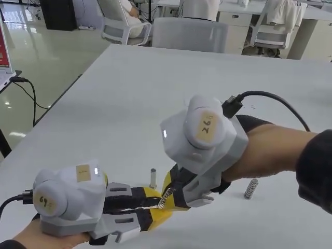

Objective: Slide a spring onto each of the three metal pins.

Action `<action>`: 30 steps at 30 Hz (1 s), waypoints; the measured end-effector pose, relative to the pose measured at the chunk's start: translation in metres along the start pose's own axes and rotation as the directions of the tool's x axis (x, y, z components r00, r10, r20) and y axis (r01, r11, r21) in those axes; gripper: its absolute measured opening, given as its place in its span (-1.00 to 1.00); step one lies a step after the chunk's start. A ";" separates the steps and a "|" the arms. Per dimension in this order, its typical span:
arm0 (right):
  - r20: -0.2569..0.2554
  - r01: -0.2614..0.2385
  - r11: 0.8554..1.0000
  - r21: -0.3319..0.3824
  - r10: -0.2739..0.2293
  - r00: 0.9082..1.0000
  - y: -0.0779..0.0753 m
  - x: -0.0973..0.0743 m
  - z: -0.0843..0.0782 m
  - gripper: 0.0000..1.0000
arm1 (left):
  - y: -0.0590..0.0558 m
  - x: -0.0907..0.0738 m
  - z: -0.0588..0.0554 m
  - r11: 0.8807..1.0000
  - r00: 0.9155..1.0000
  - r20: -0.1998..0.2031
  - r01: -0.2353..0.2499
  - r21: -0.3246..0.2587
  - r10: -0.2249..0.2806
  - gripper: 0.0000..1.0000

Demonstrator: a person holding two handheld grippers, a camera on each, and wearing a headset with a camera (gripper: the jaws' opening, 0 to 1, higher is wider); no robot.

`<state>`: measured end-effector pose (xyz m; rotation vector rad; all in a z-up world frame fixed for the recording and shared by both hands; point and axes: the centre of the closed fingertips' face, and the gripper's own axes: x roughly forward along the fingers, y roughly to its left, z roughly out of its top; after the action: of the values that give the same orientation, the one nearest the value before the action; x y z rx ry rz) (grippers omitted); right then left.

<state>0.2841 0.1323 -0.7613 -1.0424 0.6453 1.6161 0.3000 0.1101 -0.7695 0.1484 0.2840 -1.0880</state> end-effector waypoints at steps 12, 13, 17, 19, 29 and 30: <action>-0.011 0.006 1.000 0.001 -0.006 1.000 -0.002 0.001 -0.001 -0.74 | 0.002 -0.003 -0.011 0.999 1.000 -0.025 -0.012 -0.036 0.011 -0.55; -0.012 0.006 1.000 0.001 -0.006 1.000 -0.002 0.001 -0.002 -0.74 | 0.003 -0.003 -0.012 0.999 1.000 -0.028 -0.015 -0.039 0.014 -0.53; -0.021 0.010 1.000 0.004 -0.010 1.000 -0.004 0.002 -0.004 -0.74 | 0.005 -0.005 -0.014 0.998 0.999 -0.029 -0.024 -0.059 0.023 -0.41; -0.021 0.010 1.000 0.006 -0.010 1.000 -0.004 0.002 -0.004 -0.74 | 0.007 -0.006 -0.016 0.997 0.999 -0.033 -0.035 -0.065 0.032 -0.35; -0.031 0.012 1.000 0.017 -0.011 0.999 -0.006 0.003 -0.008 -0.74 | 0.016 -0.014 -0.024 0.992 0.996 -0.047 -0.082 -0.100 0.078 -0.06; -0.032 0.012 1.000 0.017 -0.011 0.999 -0.006 0.002 -0.008 -0.74 | 0.018 -0.015 -0.025 0.991 0.996 -0.047 -0.087 -0.101 0.082 -0.04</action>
<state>0.2925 0.1287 -0.7667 -1.0599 0.6724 1.5839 0.3053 0.1371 -0.7891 0.0910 0.3685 -0.9850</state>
